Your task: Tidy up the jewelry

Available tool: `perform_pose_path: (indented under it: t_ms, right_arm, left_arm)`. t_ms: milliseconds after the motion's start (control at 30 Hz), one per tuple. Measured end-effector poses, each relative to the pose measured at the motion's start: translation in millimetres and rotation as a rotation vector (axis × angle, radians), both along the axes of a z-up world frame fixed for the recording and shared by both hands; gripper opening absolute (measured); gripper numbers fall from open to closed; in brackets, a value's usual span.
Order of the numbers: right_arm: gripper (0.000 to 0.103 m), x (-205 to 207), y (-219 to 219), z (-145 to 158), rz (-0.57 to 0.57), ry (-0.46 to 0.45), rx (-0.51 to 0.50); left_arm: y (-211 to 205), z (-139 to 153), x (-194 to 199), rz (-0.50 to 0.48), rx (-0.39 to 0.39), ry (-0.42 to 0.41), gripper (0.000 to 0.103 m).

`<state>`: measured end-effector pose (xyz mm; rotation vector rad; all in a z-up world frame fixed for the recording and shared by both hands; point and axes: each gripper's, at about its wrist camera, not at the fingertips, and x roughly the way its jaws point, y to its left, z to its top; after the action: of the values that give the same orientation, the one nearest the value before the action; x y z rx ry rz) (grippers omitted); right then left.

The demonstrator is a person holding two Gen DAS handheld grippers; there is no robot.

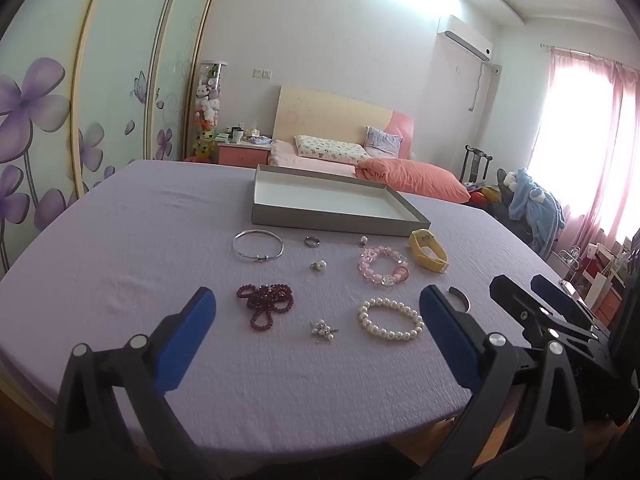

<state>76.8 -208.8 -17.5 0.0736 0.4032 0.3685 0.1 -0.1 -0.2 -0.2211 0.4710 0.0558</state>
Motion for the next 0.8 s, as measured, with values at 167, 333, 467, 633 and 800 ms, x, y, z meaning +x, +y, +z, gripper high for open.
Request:
perform_pose_path:
  t_ms: [167,333,467,633,800]
  right_arm:
    - [0.102,0.3,-0.2,0.1,-0.001,0.001,0.001]
    - [0.102,0.8,0.4,-0.2,0.0,0.001,0.002]
    - [0.102,1.2,1.6,-0.8,0.0,0.001,0.002]
    - [0.102,0.7,-0.1,-0.6,0.0,0.001,0.002]
    - [0.102,0.7,-0.1,-0.5,-0.001,0.002,0.002]
  left_arm:
    - [0.1,-0.1,0.0,-0.001,-0.001,0.0,0.101]
    - [0.2,-0.1,0.0,-0.001,-0.001,0.001,0.101]
    - [0.1,0.0,0.1,-0.001,-0.001,0.001,0.101]
    - [0.1,0.0,0.1,-0.001,-0.001,0.001,0.101]
    - [0.1,-0.1,0.1,-0.001,-0.001,0.001,0.101]
